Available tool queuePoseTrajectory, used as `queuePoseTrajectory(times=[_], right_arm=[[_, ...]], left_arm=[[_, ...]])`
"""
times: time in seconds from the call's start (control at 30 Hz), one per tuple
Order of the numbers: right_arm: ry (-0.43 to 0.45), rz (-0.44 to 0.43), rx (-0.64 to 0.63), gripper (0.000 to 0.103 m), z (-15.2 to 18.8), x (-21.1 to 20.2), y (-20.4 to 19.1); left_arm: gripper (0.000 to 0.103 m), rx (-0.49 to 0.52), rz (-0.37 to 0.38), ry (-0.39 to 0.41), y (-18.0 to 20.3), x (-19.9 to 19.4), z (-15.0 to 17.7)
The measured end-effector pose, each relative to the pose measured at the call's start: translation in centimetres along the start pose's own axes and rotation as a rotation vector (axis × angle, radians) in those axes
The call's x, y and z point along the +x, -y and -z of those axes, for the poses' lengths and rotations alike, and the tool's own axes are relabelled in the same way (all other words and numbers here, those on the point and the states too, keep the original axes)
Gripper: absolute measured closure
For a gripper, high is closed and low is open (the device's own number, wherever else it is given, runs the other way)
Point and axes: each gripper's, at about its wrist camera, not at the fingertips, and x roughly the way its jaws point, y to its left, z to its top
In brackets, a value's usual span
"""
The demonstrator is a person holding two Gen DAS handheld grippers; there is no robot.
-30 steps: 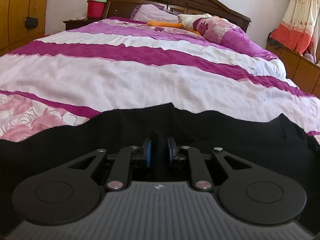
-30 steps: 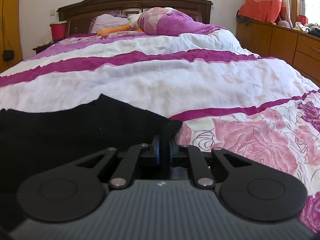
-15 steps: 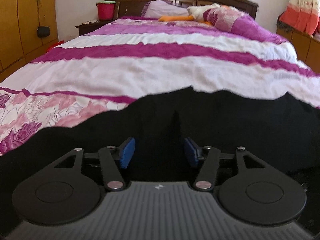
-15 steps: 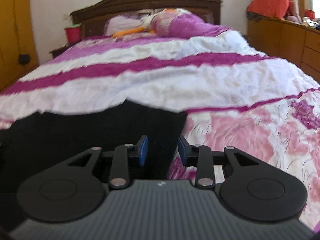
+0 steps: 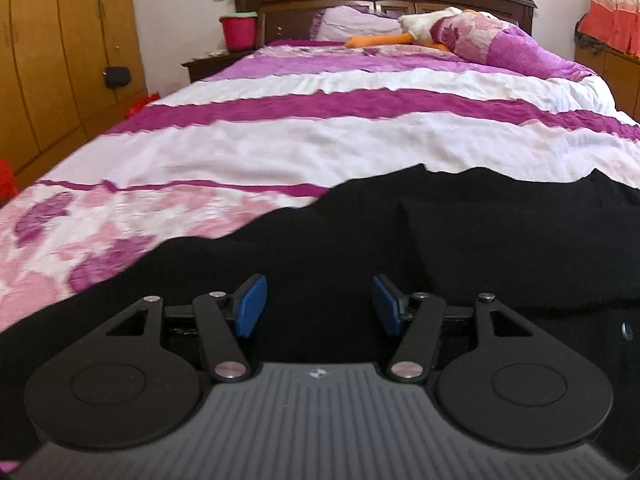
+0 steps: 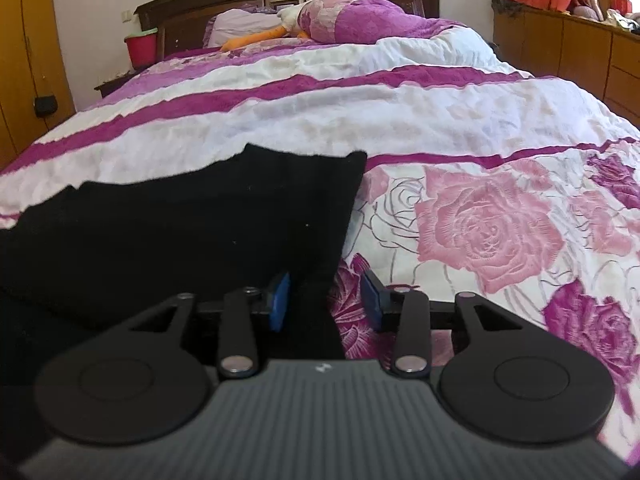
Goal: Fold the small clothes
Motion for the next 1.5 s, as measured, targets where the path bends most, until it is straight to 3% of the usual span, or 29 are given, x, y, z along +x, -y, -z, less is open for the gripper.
queuePoseTrajectory(times=[0.33, 0.7, 1.07, 1.2, 1.4, 1.5], right_arm=[[0.017, -0.025, 0.023, 0.061, 0.0, -6.7, -0.6], [-0.02, -0.112, -0.003, 0.061, 2.8, -12.3, -3.5], [-0.103, -0.081, -0.06, 0.061, 6.3, -10.8, -5.1], [-0.111, -0.065, -0.058, 0.061, 7.1, -10.1, -5.0], [-0.105, -0.07, -0.025, 0.053, 7.8, -9.6, -4.7], [-0.112, -0.099, -0.006, 0.04, 8.0, -9.4, -4.6]], left_arm=[[0.031, -0.036, -0.086, 0.002, -6.4, -6.5, 2.9], [0.021, 0.017, -0.135, -0.031, -9.8, -8.4, 6.8], [0.02, -0.005, -0.185, -0.047, -12.2, -6.9, 8.9], [0.013, -0.049, -0.188, -0.04, -13.2, -6.2, 9.3], [0.009, -0.068, -0.183, -0.032, -13.6, -5.6, 9.6], [0.009, -0.053, -0.182, -0.014, -13.6, -5.6, 9.8]])
